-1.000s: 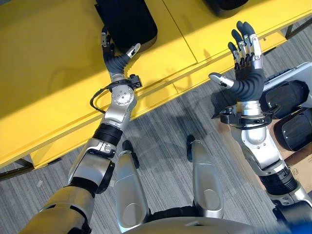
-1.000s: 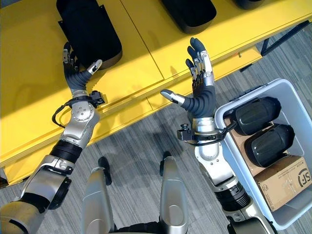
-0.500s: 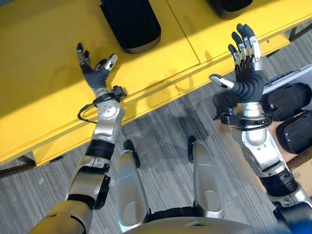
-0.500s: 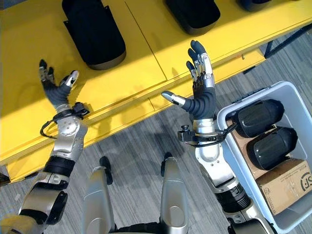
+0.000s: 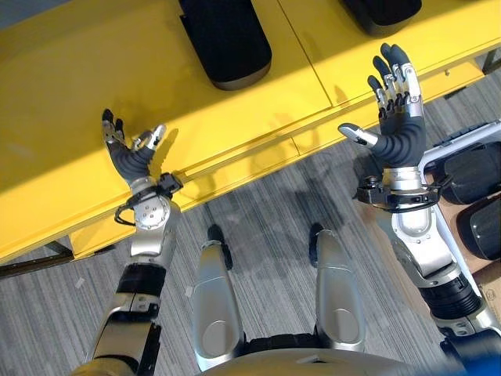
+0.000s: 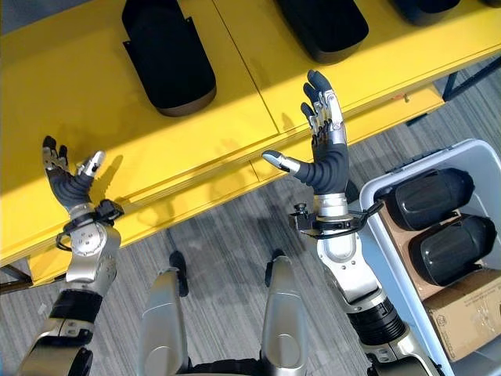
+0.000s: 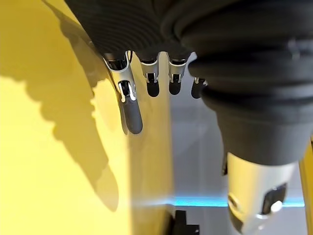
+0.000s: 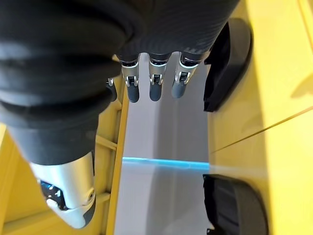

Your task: Move parts from the plastic box to the shelf.

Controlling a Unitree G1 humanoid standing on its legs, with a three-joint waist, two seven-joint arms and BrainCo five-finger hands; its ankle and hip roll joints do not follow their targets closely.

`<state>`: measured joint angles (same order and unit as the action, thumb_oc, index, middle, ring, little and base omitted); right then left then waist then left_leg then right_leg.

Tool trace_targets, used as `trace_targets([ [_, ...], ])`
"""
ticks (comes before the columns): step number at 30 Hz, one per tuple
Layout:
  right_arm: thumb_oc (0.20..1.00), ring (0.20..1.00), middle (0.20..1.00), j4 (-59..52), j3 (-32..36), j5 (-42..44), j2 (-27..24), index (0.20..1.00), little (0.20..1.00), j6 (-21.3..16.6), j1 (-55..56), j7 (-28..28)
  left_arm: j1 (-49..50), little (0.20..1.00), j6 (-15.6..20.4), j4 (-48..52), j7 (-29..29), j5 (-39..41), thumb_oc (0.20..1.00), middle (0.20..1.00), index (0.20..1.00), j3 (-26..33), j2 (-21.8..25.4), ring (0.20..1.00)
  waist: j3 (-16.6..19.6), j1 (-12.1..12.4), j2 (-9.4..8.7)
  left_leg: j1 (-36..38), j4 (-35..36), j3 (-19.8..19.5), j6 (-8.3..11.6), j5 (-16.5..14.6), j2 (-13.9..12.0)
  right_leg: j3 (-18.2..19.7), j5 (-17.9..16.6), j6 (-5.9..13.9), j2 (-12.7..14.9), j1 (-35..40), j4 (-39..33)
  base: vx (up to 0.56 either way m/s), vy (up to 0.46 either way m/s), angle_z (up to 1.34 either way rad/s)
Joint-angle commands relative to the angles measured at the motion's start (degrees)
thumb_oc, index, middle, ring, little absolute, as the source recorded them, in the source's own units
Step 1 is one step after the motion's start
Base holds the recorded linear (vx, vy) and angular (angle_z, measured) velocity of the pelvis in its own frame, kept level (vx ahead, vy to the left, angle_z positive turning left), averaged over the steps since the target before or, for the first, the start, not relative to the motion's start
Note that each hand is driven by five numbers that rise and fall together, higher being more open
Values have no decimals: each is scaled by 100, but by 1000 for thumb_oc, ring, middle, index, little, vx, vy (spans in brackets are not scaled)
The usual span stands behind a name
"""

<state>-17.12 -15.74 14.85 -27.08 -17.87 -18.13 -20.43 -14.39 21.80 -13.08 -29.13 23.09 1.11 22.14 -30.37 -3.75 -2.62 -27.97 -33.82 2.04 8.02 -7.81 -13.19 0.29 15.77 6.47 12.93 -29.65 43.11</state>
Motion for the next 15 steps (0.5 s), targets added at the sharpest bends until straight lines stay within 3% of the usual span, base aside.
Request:
trace_targets([
  [1,1000,1000,1000,-424,474,59,208,1000,1000,-269,72,234,1057,1000,91,544,896,343,1000,1000,1000,-220,287,1000,393,110,-37,209,451,-210,-102,372,-96,-269,-159,-228,73,550,-419,10,-44,-2],
  [7,1000,1000,1000,-272,515,77,34,1000,1000,-252,334,544,1976,1000,126,1650,1828,501,1000,1000,1000,-352,651,1000,702,198,100,899,1641,-210,-137,1001,-261,-452,-253,-241,-217,984,-1045,19,-67,-5],
  [15,1000,1000,1000,-259,539,120,-269,1000,1000,-207,690,901,2485,1000,22,2404,2545,1166,1000,1000,1000,-508,631,1000,1126,210,315,1669,2934,-20,-77,1866,-712,-560,-190,-372,-686,1278,-1463,7,-115,-9],
])
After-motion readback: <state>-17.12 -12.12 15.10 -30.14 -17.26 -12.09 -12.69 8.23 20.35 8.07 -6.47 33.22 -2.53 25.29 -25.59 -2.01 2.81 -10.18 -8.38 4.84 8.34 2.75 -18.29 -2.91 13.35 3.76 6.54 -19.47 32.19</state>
